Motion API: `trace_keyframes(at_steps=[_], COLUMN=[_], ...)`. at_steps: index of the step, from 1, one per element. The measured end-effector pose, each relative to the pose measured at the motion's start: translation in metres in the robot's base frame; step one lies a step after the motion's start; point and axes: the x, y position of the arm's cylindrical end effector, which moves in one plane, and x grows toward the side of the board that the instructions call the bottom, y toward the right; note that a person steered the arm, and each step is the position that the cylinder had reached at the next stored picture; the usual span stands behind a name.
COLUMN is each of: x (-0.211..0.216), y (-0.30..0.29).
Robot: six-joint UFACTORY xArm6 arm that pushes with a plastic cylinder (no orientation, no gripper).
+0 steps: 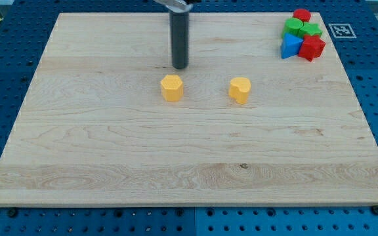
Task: Move the blue cube close to the yellow hexagon
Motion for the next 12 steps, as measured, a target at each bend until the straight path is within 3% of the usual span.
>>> trace_keyframes(at_steps=[2,3,5,7,8,9,11,12], x=[-0.126,-0.147,-0.146,-0.144,-0.137,-0.134,-0.129,-0.107], y=[-0.07,-0.06,0.063,0.069,0.113,0.129,0.085,0.085])
